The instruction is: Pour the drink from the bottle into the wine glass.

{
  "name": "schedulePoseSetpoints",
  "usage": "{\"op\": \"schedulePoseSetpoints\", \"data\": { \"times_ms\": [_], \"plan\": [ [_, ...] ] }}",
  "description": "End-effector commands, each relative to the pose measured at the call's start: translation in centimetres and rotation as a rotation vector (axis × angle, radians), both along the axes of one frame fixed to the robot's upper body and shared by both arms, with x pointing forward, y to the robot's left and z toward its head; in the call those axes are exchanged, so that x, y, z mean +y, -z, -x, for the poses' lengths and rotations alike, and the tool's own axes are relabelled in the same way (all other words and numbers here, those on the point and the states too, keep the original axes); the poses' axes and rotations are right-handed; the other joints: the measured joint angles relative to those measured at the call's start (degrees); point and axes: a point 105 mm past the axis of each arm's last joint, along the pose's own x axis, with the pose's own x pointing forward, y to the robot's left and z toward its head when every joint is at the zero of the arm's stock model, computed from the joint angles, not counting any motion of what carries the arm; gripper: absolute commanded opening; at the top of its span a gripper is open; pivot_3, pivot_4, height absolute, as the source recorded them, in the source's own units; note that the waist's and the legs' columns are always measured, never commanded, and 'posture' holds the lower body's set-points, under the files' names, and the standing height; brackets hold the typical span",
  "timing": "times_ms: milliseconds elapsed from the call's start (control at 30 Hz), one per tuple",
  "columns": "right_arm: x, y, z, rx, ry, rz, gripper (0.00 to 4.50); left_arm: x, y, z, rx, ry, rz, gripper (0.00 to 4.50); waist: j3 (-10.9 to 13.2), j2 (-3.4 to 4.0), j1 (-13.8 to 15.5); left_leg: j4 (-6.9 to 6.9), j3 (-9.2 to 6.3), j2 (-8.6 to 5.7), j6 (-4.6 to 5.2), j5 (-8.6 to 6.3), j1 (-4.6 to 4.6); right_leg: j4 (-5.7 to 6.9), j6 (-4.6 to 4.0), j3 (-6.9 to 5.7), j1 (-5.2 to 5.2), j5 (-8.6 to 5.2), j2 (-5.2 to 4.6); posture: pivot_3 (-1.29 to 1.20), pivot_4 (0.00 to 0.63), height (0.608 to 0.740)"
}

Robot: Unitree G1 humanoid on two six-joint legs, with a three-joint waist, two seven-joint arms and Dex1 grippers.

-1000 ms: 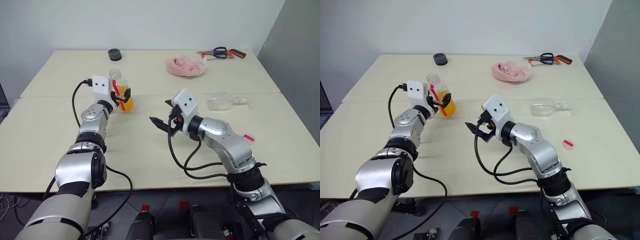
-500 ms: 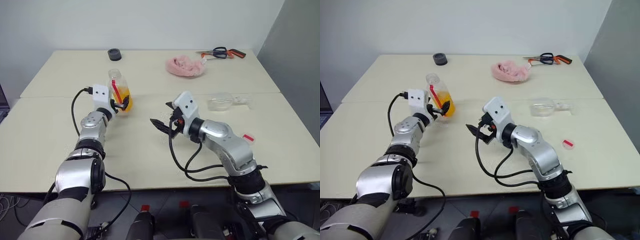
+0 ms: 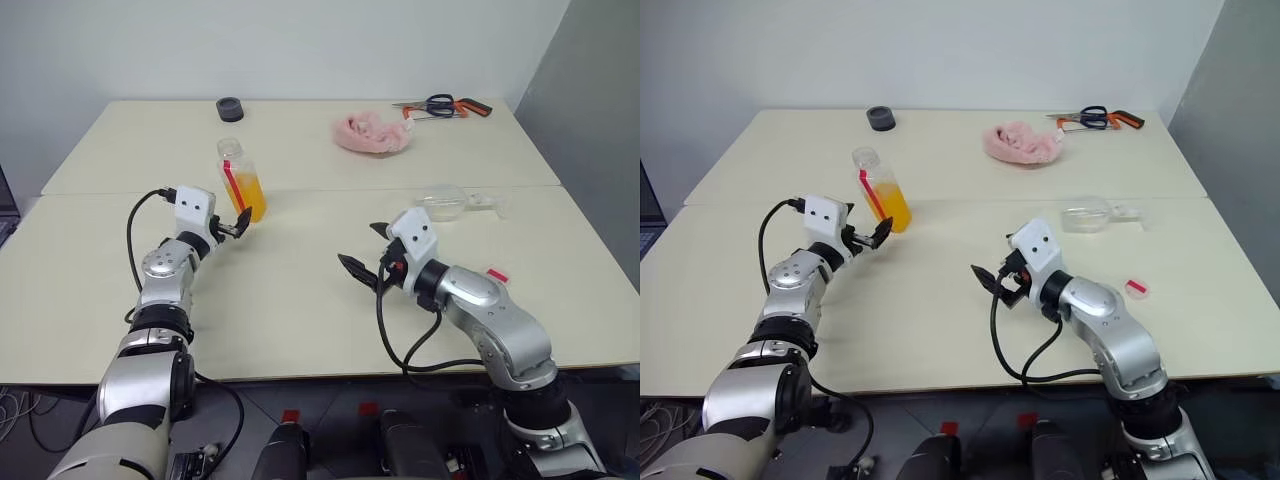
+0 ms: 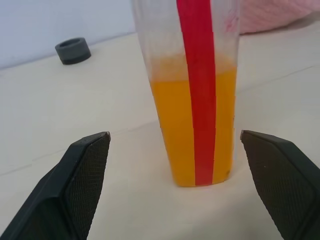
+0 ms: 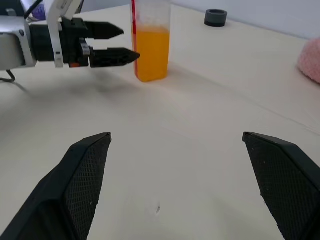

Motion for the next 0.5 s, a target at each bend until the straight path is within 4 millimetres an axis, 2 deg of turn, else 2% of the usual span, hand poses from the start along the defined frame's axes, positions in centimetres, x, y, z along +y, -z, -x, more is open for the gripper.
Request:
{"op": "schedulePoseSetpoints", "data": {
  "times_ms": [33, 200, 367, 500],
  "plan": [
    [-2.4, -1.4, 0.4, -0.102, 0.067, 0.031, 4.5, -0.6, -1.4, 0.9, -0.032, 0.096, -0.042, 4.46, 0.0, 0.0, 0.1, -0.01, 0.01, 0.0, 0.0, 0.0, 0.0, -0.01, 0.0, 0.01, 0.0, 0.0, 0.0, 0.0, 0.15, 0.74],
    [-5.7, -0.7, 0.2, -0.206, 0.197, 0.196, 4.5, -2.9, -1.3, 2.9, 0.014, 0.275, -0.017, 4.46, 0.0, 0.0, 0.2, -0.01, 0.03, 0.02, 0.0, 0.0, 0.01, -0.01, 0.0, 0.02, 0.0, 0.0, 0.01, 0.0, 0.15, 0.74],
    [-8.6, 0.7, 0.6, -0.267, 0.274, 0.381, 4.5, -6.4, -1.7, 5.5, 0.082, 0.53, -0.051, 4.46, 0.0, 0.0, 0.4, 0.0, 0.06, 0.03, 0.0, 0.0, 0.01, -0.02, 0.0, 0.04, 0.03, 0.0, 0.02, 0.0, 0.15, 0.74],
    [-12.4, 0.7, -1.1, -0.369, 0.429, 0.594, 4.5, -8.8, -2.6, 6.4, 0.099, 0.661, -0.07, 4.46, 0.0, 0.0, 0.6, 0.01, 0.09, 0.04, 0.0, 0.0, 0.05, -0.02, 0.01, 0.05, 0.06, -0.01, 0.03, 0.0, 0.15, 0.74]
  ]
}}
